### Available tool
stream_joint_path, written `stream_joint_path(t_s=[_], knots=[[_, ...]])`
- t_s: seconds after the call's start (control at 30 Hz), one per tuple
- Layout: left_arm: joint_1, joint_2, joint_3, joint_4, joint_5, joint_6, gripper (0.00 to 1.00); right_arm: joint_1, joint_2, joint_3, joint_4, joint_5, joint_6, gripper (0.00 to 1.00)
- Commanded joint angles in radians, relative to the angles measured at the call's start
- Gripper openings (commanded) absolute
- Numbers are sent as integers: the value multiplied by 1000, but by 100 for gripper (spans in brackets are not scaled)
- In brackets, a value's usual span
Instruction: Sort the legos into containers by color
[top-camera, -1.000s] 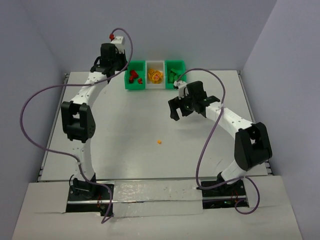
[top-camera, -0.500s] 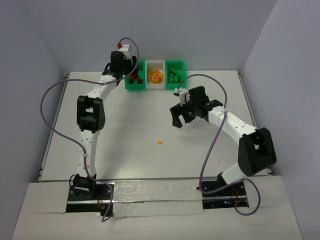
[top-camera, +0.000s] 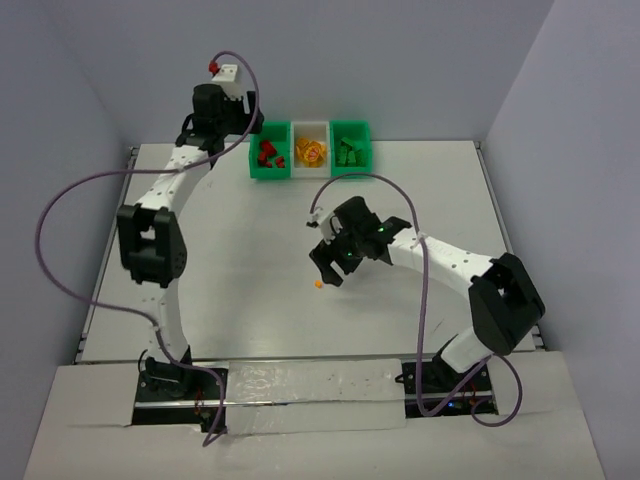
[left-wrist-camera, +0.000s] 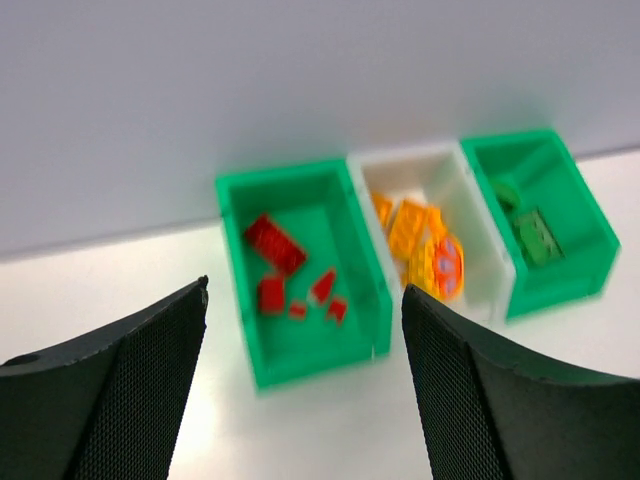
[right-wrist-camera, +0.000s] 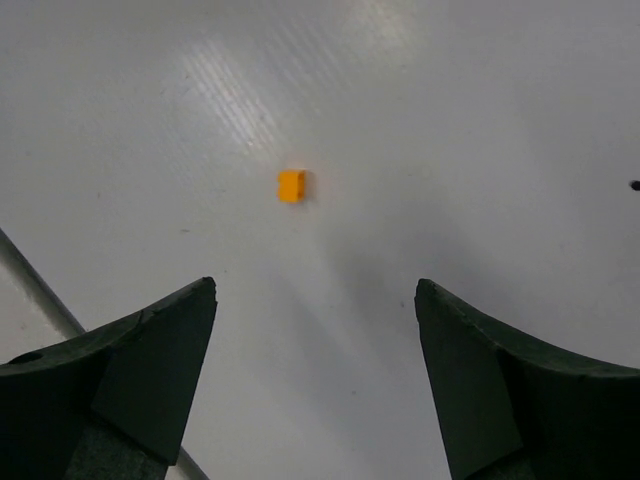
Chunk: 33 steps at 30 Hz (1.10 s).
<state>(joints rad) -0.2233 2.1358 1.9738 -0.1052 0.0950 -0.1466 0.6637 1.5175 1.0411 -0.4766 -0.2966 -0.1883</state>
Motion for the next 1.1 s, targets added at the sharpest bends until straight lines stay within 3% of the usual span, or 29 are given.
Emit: stream_joint_path(t_s=[0.0, 0.23, 0.33, 0.83, 0.93, 1.07], knots=[[46, -274, -234, -29, 15, 9, 84, 61, 76, 45, -31, 58, 16, 82], [134, -499, -576, -65, 97, -24, 84, 130, 223, 134, -38, 133, 42, 66], [154, -525, -627, -66, 112, -32, 84, 147, 267, 167, -44, 148, 50, 63], [200, -491, -624, -71, 152, -53, 83, 178, 405, 254, -96, 220, 52, 45], [206, -486, -627, -70, 160, -54, 82, 180, 400, 250, -102, 209, 52, 36], [209, -482, -639, -61, 172, -60, 83, 178, 365, 286, -111, 189, 35, 11]])
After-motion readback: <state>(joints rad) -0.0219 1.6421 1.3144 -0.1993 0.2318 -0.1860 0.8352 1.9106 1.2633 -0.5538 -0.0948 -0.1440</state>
